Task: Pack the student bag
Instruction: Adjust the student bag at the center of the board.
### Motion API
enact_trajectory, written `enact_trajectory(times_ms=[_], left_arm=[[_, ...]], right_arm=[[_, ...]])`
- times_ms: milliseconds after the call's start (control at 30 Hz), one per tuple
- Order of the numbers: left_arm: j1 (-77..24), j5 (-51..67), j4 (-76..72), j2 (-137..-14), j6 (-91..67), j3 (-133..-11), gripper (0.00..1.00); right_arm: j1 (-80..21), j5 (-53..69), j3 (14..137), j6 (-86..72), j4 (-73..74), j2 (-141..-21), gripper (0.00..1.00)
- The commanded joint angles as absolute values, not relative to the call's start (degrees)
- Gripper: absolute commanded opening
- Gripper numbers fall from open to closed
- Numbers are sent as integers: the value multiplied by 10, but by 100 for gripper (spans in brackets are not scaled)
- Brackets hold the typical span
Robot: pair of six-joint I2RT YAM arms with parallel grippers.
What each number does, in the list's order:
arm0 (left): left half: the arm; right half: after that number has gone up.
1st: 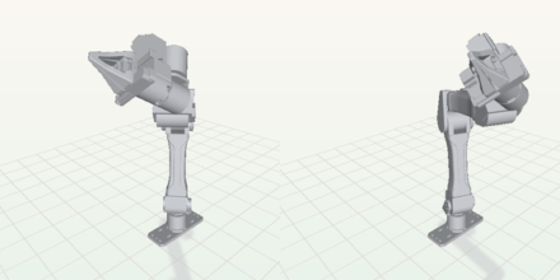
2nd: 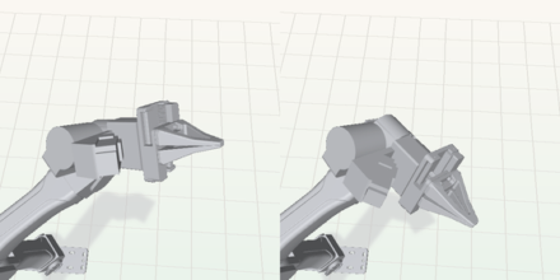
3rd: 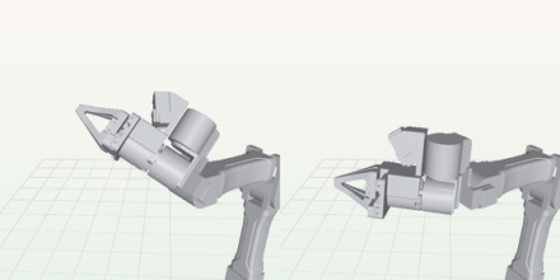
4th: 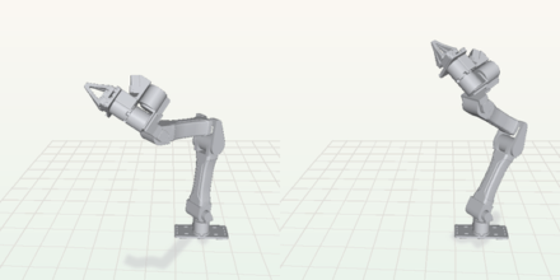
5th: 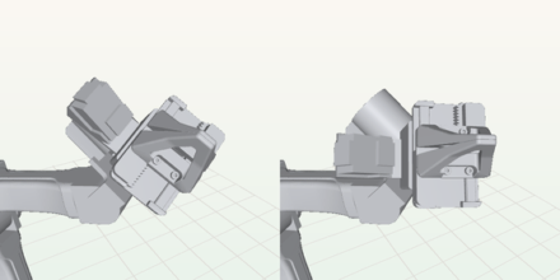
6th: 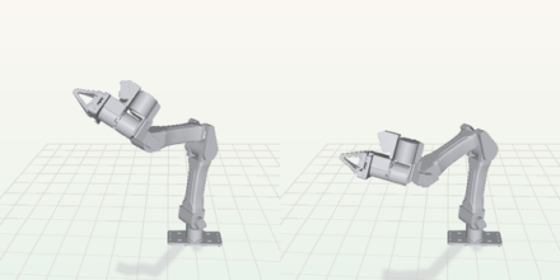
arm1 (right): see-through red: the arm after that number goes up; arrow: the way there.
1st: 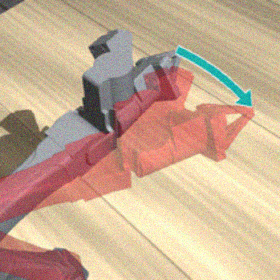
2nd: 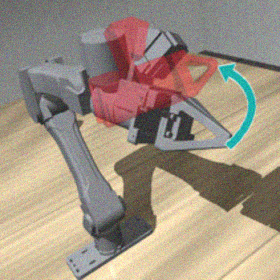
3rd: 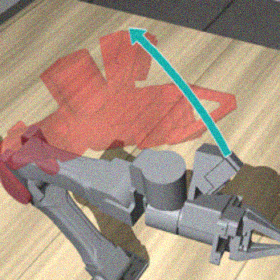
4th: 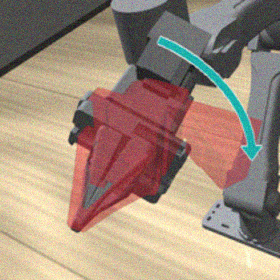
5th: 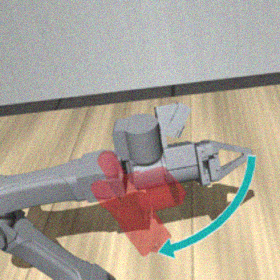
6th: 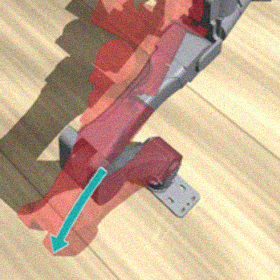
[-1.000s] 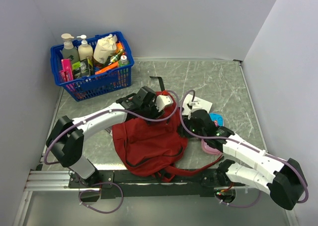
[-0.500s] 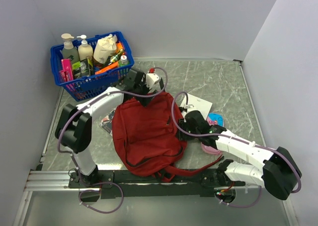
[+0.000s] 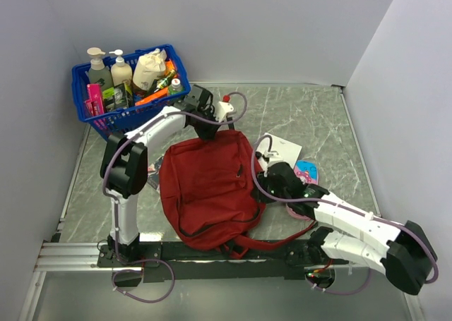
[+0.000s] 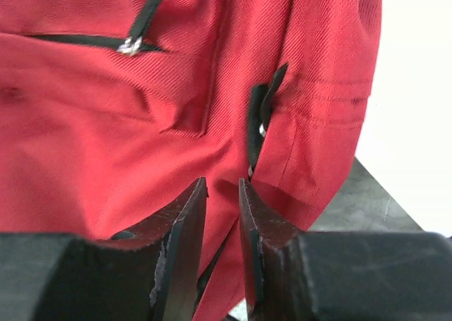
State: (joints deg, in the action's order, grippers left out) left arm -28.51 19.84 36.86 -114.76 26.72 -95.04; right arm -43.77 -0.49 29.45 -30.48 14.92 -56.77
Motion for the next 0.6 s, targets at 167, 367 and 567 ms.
enact_trajectory(times_ms=[167,367,567], left_arm=[[-293,204,387,-1045,247,-1128,1],[-299,83,315,-1056,258,-1090,1],[-309,24,274,-1082,253,-1045,66]], right_arm=[[-473,41,252,-280,43,-476,32],[-506,47,249,-265,2,-512,31],[-512,48,235,-272,-20,-588,31]])
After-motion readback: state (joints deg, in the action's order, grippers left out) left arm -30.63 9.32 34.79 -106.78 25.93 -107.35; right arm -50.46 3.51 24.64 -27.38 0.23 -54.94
